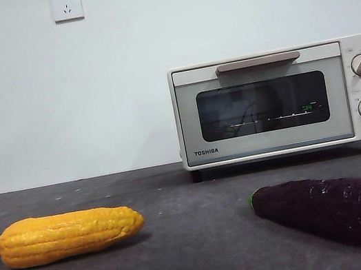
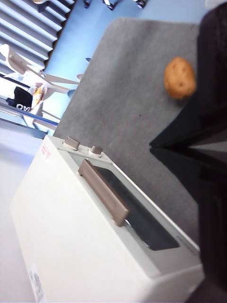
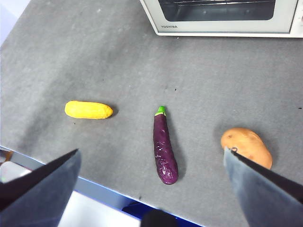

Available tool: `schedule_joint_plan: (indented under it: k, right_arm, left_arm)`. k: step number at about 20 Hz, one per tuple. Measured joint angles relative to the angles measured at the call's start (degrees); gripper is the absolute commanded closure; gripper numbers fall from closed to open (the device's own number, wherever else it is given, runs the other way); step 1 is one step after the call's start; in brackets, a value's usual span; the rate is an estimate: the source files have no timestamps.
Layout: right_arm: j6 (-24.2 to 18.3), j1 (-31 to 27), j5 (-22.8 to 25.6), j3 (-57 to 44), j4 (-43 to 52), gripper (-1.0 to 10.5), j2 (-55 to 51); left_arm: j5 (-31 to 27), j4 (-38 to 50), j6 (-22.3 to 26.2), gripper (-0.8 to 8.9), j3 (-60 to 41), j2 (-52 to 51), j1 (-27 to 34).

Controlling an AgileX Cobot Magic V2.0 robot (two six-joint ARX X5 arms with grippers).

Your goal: Take the eggplant from the table,put the eggplant in the oven

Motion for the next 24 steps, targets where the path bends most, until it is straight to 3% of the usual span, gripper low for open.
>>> schedule_joint_plan:
  k: [11, 24]
  right_arm:
    - [-1.53, 0.0, 0.0, 0.0, -0.07, 4.4, -0.02]
    - [-1.79, 0.0, 0.0, 0.0, -0.09, 4.4, -0.04]
  left_arm:
    - [-5.88, 0.76, 2.8, 8.19, 21.84, 24.63, -3.48]
    - [-13.16, 6.38, 7.28, 8.19, 22.86, 29.33, -5.44]
